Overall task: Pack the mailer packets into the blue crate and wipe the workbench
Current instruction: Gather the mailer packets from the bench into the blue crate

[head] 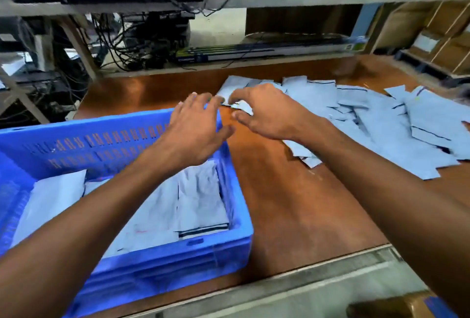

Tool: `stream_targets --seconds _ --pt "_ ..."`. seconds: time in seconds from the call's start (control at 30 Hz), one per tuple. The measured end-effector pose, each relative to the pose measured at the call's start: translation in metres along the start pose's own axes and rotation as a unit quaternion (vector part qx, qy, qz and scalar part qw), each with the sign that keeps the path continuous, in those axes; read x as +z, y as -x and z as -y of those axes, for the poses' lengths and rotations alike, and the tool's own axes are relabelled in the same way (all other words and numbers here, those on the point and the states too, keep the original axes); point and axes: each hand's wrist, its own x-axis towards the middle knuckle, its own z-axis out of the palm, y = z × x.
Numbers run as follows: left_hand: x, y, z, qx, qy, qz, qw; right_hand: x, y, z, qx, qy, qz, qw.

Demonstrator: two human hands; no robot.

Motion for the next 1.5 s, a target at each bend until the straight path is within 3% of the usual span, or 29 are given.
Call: stream_targets --seconds 0.1,0.23,0.37,0.47,0.6,0.7,0.77,0.83,0.9,0.97,1.07,1.23,1.37,1.43,1.5 --pt "0.021 -0.034 -0.086 0.015 0.031 -0.002 0.999 -0.008 0.042 -0.102 0.108 -0.009 -0.014 0.994" --pt "0.084 -0.066 -0.172 -0.023 0.010 0.147 0.989 0.019 0.099 -0.213 0.193 0.017 0.053 0.980" --pt "0.147 -0.077 -0.199 -0.069 0.062 0.217 0.972 0.051 0.126 -0.279 0.226 0.050 0.127 0.964" --pt "0.175 -0.079 -0.200 -0.112 0.104 0.191 0.970 0.079 0.122 -0.306 0.256 0.067 0.159 0.951" --pt "0.191 -0.086 -0.189 -0.160 0.141 0.121 0.969 0.109 0.121 -0.260 0.270 0.088 0.176 0.943" --pt "0.199 -0.085 -0.172 -0.202 0.137 0.076 0.967 0.127 0.130 -0.187 0.179 0.044 0.208 0.960" --pt "0.208 -0.077 -0.155 -0.216 0.146 0.093 0.961 0.129 0.133 -0.167 0.139 -0.026 0.256 0.956" --pt "0.214 -0.062 -0.142 -0.246 0.141 0.127 0.950 0.123 0.125 -0.178 0.171 -0.059 0.191 0.965" --pt "0.221 -0.045 -0.141 -0.275 0.106 0.172 0.940 0.122 0.115 -0.211 0.191 0.002 0.092 0.977" --pt "0.223 -0.032 -0.148 -0.276 0.084 0.200 0.937 0.131 0.113 -0.241 0.208 0.058 0.137 0.967" --pt "0.224 -0.024 -0.153 -0.265 0.060 0.183 0.945 0.149 0.122 -0.245 0.215 0.044 0.166 0.961" --pt "0.232 -0.005 -0.127 -0.245 -0.021 0.183 0.952 0.152 0.171 -0.184 0.158 0.100 0.098 0.977" --pt "0.227 0.023 -0.135 -0.282 0.018 0.144 0.948 0.144 0.180 -0.180 0.127 0.043 0.009 0.991" --pt "0.219 0.034 -0.139 -0.259 0.009 0.150 0.954 0.141 0.173 -0.190 0.146 -0.015 0.040 0.988" --pt "0.214 0.040 -0.137 -0.249 0.002 0.142 0.958 0.147 0.172 -0.201 0.153 0.005 0.112 0.982"
